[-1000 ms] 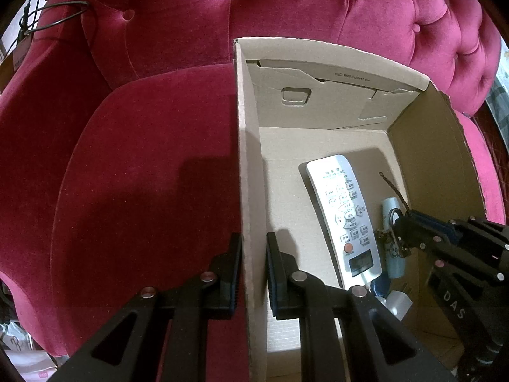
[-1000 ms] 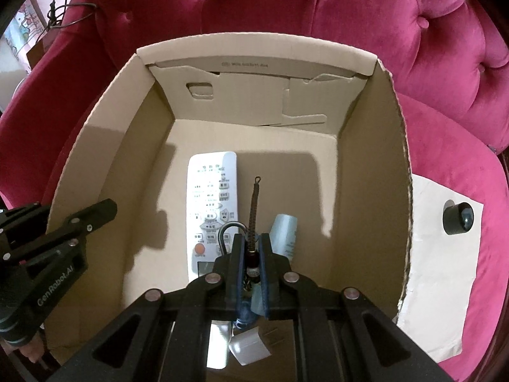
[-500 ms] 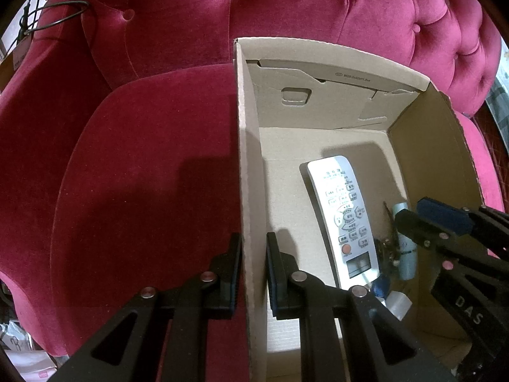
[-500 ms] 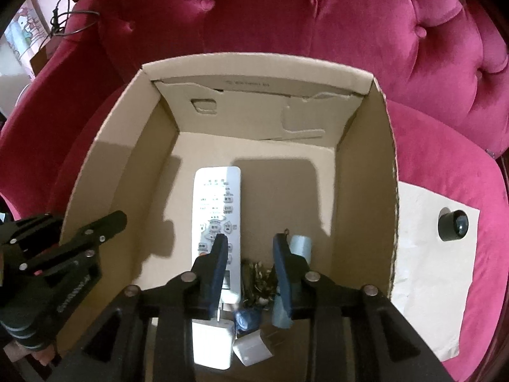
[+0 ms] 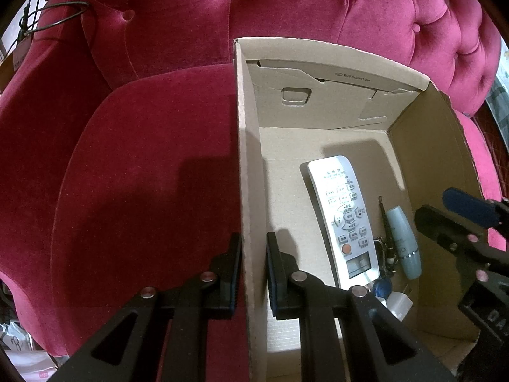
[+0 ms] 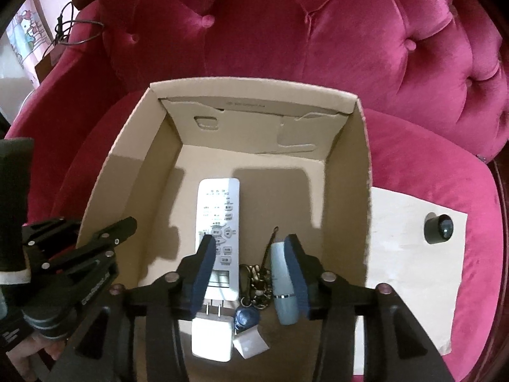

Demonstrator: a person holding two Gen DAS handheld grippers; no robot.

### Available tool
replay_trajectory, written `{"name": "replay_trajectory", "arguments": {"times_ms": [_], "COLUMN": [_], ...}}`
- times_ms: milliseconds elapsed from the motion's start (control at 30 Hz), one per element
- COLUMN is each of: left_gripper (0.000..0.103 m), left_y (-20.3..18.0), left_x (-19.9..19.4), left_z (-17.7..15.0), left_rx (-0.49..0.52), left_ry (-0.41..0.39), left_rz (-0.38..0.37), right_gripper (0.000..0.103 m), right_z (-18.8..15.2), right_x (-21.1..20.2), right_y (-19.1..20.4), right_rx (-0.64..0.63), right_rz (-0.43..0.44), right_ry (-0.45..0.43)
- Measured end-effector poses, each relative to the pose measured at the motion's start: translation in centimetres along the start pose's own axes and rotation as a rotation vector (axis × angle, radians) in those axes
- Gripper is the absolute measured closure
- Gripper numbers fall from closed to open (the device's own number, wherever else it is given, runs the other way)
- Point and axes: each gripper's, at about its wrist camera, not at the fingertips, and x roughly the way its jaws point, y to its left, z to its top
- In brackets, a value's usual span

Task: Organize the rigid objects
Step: 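Move the open right gripper out of the box over the black ball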

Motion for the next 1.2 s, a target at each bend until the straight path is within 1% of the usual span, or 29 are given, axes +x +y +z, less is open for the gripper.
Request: {"name": "replay_trajectory", "arguments": {"times_ms": [100, 167, 267, 333, 400, 933, 1200], "left_gripper": [0.087, 0.087, 0.087, 0.087, 0.087, 0.088, 0.087], "left_y": [0.0, 0.0, 0.0, -0.1, 0.0, -0.2, -0.2], "left_x": [0.0, 0.0, -0.1, -0.1, -0.1, -0.1, 0.0], "left_z": [0.0, 0.0, 0.0, 0.0, 0.1, 0.1, 0.0], "left_rx": [0.0, -0.001, 0.001, 0.002, 0.001, 0.004, 0.002], "left_ry": [0.0, 0.0, 0.0, 0.0, 0.0, -0.001, -0.001], "left_rz": [0.001, 0.001, 0.003, 0.005, 0.005, 0.008, 0.008], "right_gripper": [0.036, 0.032, 0.022, 0.007, 0.0, 0.0, 0.0], "right_z": [0.0, 0.0, 0.0, 0.1, 0.1, 0.5, 0.6], "right_x": [-0.8, -1.2, -1.9, -2.4, -2.9, -6.3, -6.8], "right_y": [-0.4, -0.6, -1.2, -1.7, -2.1, -6.6, -9.1], "right_rx": [0.004, 0.007, 0.017, 0.025, 0.028, 0.076, 0.077], "right_rz": [-0.009, -0.015, -0.021, -0.014, -0.022, -0.083, -0.135], "right_ry": [-0.006, -0.011, -0.022, -0.037, -0.049, -0.114, -0.124]}}
